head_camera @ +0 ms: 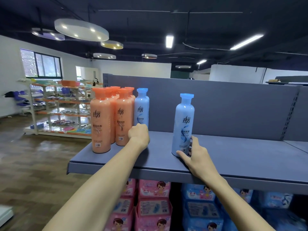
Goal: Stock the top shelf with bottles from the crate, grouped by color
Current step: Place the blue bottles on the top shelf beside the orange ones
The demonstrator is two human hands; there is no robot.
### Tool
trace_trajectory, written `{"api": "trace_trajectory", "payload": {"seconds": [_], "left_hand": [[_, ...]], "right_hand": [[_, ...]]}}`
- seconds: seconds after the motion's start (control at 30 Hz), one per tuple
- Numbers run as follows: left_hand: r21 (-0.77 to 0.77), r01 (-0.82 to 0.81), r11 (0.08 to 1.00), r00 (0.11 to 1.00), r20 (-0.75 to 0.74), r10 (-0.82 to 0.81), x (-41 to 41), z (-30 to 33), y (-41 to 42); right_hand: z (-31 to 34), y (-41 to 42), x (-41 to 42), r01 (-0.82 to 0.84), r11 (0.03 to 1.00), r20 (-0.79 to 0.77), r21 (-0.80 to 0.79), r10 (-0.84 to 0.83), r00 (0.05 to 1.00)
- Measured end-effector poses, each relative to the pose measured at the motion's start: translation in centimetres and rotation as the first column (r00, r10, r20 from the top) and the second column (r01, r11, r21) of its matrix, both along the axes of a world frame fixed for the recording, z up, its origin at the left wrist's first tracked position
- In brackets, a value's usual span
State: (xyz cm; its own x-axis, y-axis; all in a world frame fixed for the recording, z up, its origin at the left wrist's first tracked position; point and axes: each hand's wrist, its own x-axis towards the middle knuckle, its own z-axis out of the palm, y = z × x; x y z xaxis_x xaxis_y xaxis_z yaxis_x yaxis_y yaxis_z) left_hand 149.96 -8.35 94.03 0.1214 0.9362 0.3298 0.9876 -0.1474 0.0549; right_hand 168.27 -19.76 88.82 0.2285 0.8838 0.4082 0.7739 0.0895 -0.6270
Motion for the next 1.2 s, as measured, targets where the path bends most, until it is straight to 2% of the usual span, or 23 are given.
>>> {"api": "trace_trajectory", "payload": {"seconds": [0.1, 0.33, 1.2], "left_hand": [[0.081, 0.041, 0.996, 0.998, -0.058, -0.037, -0.6, 0.0, -1.1], [0.292, 0.152, 0.944, 0.974, -0.204, -0.094, -3.0, 0.6, -3.1], [0.358, 0.228, 0.906, 0.957, -0.254, -0.140, -9.3, -0.3, -4.3]], "right_hand": [[0.2, -0.1, -0.1, 0.012, 1.000, 0.012, -0.015, -0.012, 1.000], [1.4, 0.2, -1.3, 0.070, 0.996, 0.173, -0.059, -0.059, 0.983], [2.7, 6.2, -13.4, -0.022, 0.997, 0.181, -0.078, 0.036, 0.983]]}}
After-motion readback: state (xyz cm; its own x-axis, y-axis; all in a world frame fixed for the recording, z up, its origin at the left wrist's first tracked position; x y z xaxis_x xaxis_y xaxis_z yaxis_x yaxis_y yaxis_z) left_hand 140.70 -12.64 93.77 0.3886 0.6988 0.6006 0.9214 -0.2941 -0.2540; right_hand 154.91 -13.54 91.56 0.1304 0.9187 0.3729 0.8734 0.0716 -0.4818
